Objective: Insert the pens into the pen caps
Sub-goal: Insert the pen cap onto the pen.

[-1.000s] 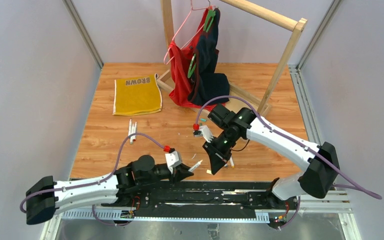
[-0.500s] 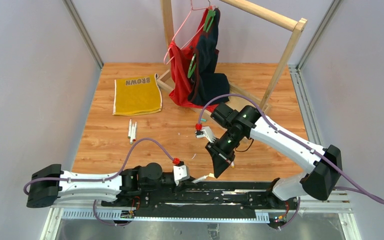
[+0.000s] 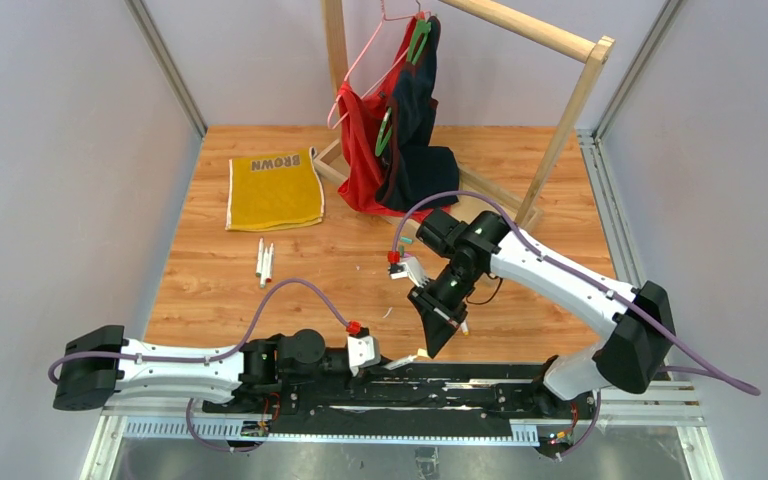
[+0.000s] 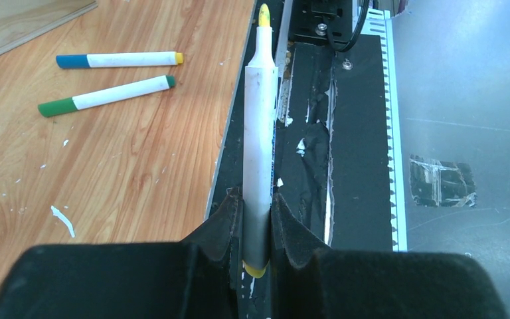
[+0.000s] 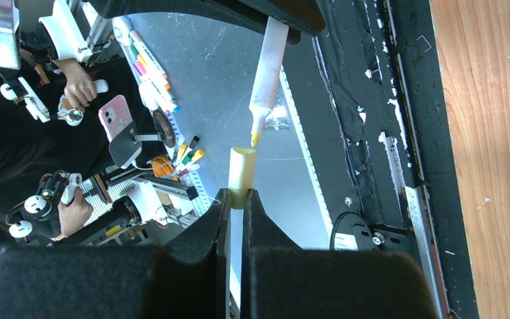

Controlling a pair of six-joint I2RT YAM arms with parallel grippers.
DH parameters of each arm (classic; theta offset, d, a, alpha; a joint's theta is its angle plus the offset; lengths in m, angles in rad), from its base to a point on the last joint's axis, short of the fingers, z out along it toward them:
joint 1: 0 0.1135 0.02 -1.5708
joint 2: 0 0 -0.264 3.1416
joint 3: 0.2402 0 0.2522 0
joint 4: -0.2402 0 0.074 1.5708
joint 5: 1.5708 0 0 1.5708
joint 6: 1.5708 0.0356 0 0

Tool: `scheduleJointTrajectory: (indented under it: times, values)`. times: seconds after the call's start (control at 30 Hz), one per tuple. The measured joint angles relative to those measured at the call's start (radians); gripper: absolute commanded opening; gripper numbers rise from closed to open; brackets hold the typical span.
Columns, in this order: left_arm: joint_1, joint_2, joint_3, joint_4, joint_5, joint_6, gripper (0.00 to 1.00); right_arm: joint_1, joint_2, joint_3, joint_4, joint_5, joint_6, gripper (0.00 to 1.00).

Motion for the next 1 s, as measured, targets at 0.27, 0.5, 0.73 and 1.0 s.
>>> scheduleJointTrajectory:
  times: [0.27, 0.5, 0.73, 1.0]
  values:
    - [-0.006, 0.006, 0.007, 0.0, -0.011, 0.001, 0.0, 0.0, 0.01, -0.006, 0.0, -0.008, 0.003, 0.0]
    - [-0.008, 0.006, 0.007, -0.001, -0.011, 0.003, 0.0, 0.002, 0.01, -0.017, 0.001, -0.013, 0.011, 0.0]
    - [-0.008, 0.007, 0.007, -0.001, -0.011, 0.004, 0.0, 0.002, 0.01, -0.017, 0.001, -0.012, 0.012, 0.01]
    - [-0.008, 0.021, 0.008, 0.0, -0.014, 0.003, 0.0, 0.002, 0.01, -0.015, -0.021, 0.018, 0.013, 0.01]
